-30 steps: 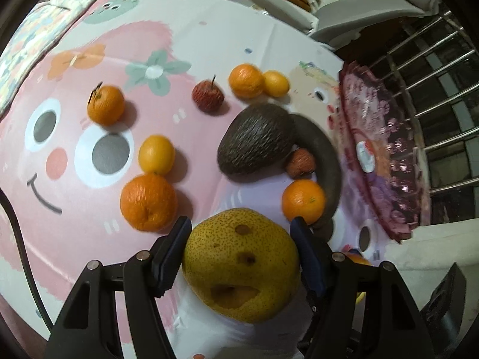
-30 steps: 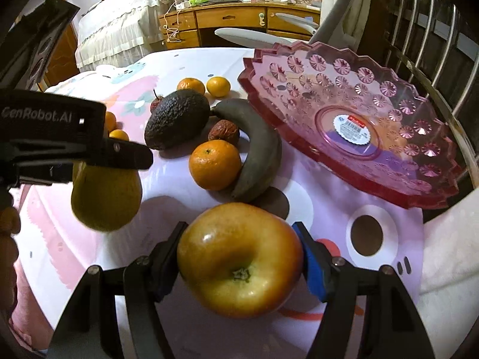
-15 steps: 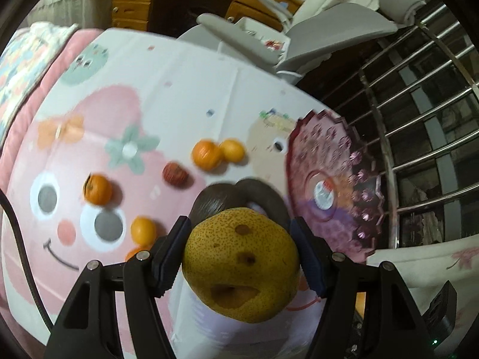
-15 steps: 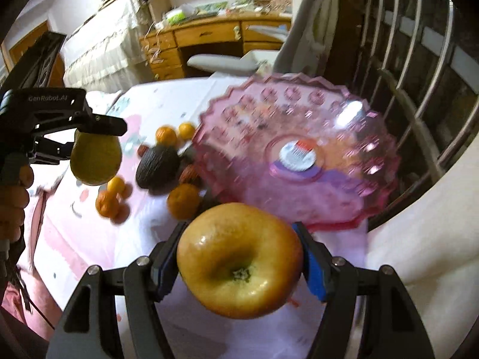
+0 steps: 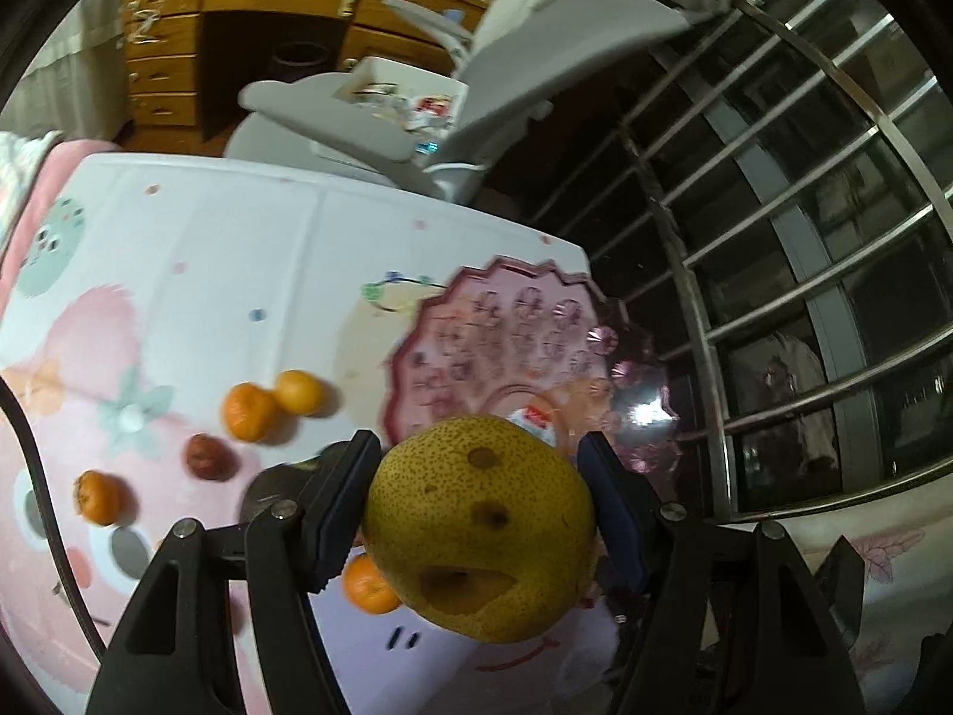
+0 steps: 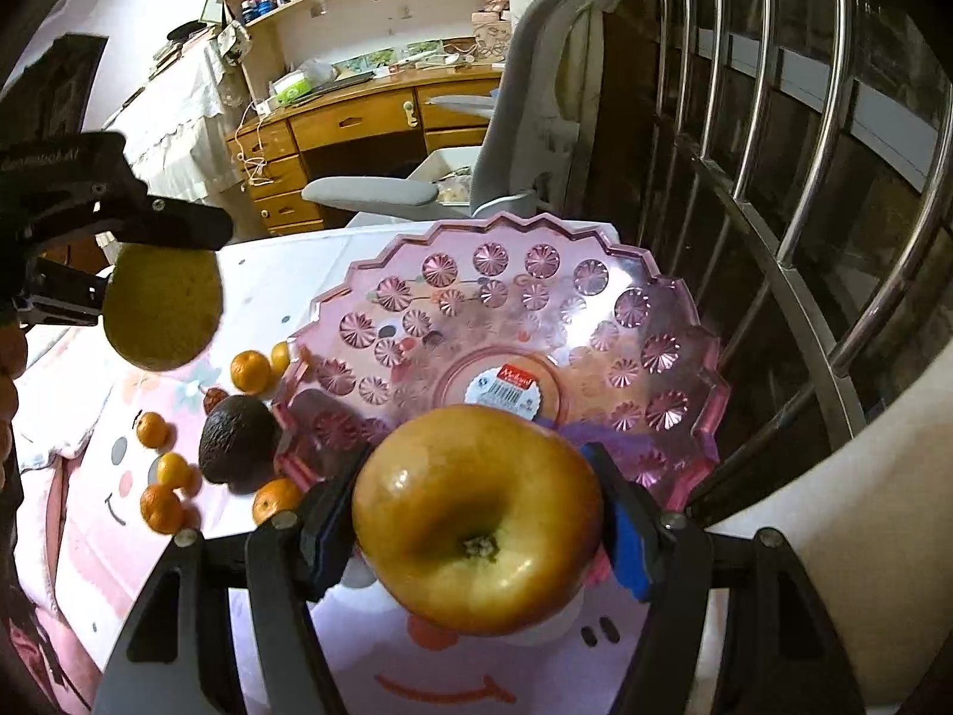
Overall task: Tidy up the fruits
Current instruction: 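Carry the pear with the left gripper into the pink bowl while the right gripper drops the apple there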
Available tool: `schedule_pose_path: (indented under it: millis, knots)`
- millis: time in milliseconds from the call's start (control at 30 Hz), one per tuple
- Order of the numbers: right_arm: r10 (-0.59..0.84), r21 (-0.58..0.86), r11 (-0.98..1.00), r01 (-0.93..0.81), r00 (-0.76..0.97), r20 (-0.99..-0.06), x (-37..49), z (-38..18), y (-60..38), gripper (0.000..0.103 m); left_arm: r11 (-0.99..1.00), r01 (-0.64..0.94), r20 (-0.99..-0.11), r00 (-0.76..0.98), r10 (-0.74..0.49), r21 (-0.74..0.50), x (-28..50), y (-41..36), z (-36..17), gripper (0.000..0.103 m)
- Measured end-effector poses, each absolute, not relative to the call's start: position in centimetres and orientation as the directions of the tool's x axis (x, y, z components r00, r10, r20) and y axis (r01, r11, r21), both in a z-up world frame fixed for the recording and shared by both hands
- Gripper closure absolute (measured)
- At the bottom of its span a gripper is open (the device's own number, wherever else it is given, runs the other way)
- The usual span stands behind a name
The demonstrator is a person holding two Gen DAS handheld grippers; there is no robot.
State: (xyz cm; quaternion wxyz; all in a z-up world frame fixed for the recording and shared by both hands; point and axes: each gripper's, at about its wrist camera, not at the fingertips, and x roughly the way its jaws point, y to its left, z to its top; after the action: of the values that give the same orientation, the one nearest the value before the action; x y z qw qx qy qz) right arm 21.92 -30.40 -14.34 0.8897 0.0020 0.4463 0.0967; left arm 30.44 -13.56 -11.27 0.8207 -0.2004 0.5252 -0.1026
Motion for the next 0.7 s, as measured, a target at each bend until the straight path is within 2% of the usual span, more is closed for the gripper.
schedule_pose_path:
  millis: [400, 700]
  knots:
    - [0.249, 0.235, 0.968, -0.09, 0.474, -0.845, 24.9, -18.1, -32.3, 0.033, 0.949, -0.022, -0.9, 0.324, -0.291, -0.315, 32.8, -19.7, -17.6, 0.036]
    - [0.268, 0.253, 0.963, -0.096, 0.459, -0.847, 25.2, -19.0, -32.5, 0.033, 0.962, -0.034, -0.905, 0.352, -0.241, -0.27, 32.9, -20.2, -17.9, 0.037]
